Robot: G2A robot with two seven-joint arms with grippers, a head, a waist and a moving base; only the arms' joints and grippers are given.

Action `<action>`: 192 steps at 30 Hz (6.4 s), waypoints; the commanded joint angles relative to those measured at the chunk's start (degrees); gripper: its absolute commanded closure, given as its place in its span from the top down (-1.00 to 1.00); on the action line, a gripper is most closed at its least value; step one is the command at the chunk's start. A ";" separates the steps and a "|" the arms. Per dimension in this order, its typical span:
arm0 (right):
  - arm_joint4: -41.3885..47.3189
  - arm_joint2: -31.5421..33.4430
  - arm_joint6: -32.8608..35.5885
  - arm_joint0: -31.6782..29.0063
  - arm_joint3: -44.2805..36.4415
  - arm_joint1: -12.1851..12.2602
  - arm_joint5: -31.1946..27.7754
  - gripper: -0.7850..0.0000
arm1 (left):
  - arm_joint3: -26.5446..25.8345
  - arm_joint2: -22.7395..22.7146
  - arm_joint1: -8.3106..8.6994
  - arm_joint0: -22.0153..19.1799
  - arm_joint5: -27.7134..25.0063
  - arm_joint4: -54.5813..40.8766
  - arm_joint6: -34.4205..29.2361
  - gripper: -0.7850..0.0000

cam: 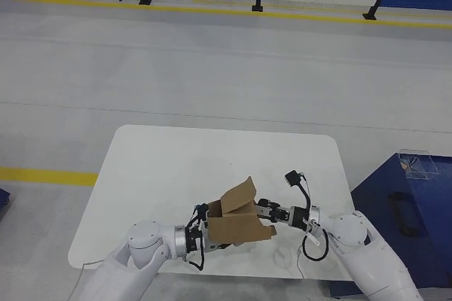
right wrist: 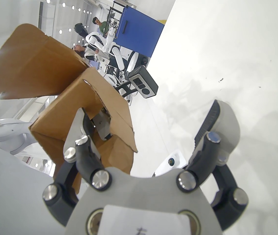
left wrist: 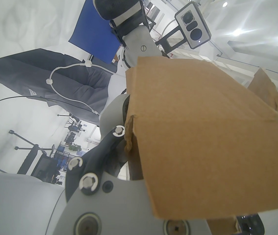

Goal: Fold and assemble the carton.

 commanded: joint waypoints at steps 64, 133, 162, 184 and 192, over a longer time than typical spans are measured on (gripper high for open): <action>3.74 7.73 1.56 -0.15 1.89 0.28 -2.53 1.00 | 2.92 -0.69 -0.55 -2.01 -3.50 -0.22 2.53 -1.00; -11.04 6.63 -9.49 -1.60 -1.53 -0.18 -1.75 1.00 | 3.17 -1.57 -1.16 -1.68 -4.30 0.12 4.22 -1.00; -37.38 0.84 -24.60 -4.45 -10.54 -2.10 12.08 1.00 | 1.58 -2.52 -1.11 0.47 -5.88 2.31 6.80 -1.00; -39.09 6.29 -28.06 -8.75 -11.14 -1.97 12.33 1.00 | 0.56 -3.03 -1.35 2.42 -6.32 0.59 7.75 -1.00; -33.79 5.47 -20.62 -9.02 -5.69 -2.11 7.74 1.00 | 1.00 -3.93 -1.35 2.89 -6.92 -1.28 6.51 -1.00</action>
